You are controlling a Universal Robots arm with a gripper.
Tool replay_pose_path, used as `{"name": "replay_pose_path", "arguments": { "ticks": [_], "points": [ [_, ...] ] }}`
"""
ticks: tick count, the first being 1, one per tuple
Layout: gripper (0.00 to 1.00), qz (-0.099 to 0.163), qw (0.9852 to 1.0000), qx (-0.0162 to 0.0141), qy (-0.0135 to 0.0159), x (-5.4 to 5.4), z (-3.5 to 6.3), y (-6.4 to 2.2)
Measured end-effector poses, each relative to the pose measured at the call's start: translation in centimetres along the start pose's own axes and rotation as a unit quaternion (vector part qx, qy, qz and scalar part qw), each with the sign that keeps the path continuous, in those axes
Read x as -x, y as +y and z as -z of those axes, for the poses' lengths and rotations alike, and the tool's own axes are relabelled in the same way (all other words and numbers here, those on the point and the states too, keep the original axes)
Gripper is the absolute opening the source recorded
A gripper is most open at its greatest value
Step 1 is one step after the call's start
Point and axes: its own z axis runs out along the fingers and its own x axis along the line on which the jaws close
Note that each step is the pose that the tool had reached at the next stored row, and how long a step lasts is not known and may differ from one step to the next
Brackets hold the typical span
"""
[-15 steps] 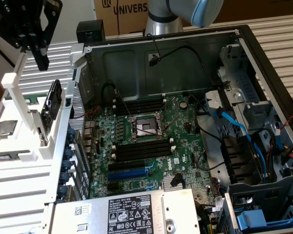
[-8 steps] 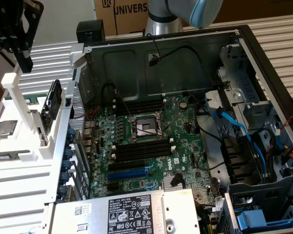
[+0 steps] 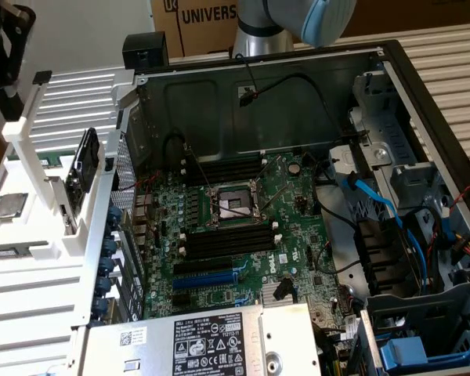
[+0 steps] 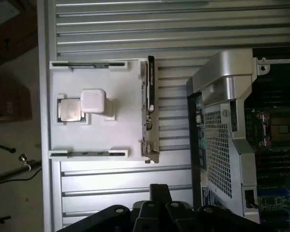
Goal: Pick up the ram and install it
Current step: 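Reach for the ram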
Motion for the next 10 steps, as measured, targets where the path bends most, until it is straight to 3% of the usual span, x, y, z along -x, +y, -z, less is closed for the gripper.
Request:
{"name": "replay_pose_path", "arguments": {
  "ticks": [2,7,10],
  "points": [
    [0.10,0.000,1.0000,-0.0005,-0.0001,-0.9,-0.09,0.11],
    [0.10,0.000,1.0000,-0.0053,-0.0004,-2.9,-0.55,0.79],
    [0.10,0.000,1.0000,-0.0062,-0.0005,-3.7,-0.91,0.93]
  ]
}}
